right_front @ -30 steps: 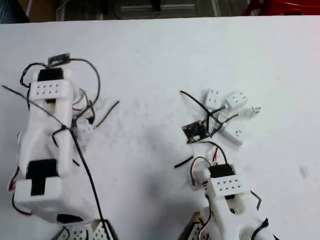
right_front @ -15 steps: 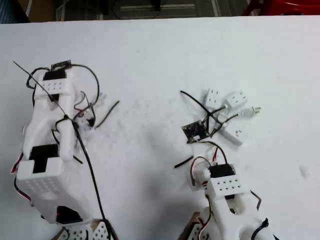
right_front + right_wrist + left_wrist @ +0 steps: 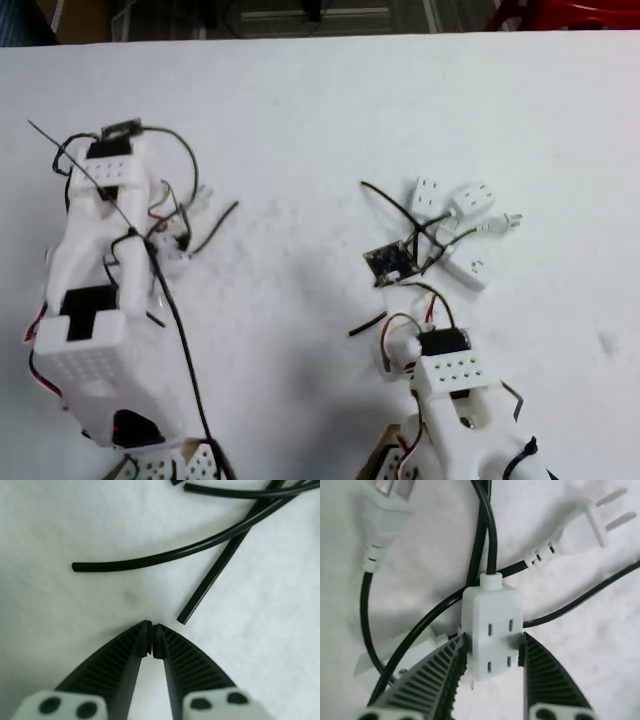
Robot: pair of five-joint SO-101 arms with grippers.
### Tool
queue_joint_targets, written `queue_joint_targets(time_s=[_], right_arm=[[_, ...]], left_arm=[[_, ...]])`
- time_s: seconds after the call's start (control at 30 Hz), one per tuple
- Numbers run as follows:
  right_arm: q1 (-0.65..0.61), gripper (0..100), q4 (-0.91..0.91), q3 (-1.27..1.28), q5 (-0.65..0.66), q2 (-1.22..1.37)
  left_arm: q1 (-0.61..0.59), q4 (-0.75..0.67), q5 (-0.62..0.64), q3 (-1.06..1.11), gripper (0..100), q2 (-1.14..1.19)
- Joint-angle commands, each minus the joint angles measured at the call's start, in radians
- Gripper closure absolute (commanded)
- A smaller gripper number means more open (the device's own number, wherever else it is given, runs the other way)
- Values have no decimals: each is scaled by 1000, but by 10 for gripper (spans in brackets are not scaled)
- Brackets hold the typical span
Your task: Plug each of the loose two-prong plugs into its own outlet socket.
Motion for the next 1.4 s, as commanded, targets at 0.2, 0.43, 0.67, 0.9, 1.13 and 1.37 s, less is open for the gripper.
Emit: queue_joint_targets(time_s=[0.2, 0.43, 0.67, 0.9, 1.13, 1.37], right_arm=[[-24, 978, -15, 5, 0, -2], [-24, 978, -15, 5, 0, -2], [-24, 978, -15, 5, 0, -2], [-24, 978, -15, 5, 0, -2], [-24, 978, -15, 5, 0, -2], [-24, 978, -15, 5, 0, -2]], left_arm=[[-1, 227, 9, -256, 740, 4], [-10, 193, 3, -167, 738, 5], [-19, 74, 2, -23, 739, 5], [-18, 80, 2, -14, 740, 7], [-19, 75, 2, 20, 746, 7], [-24, 51, 2, 38, 883, 7]])
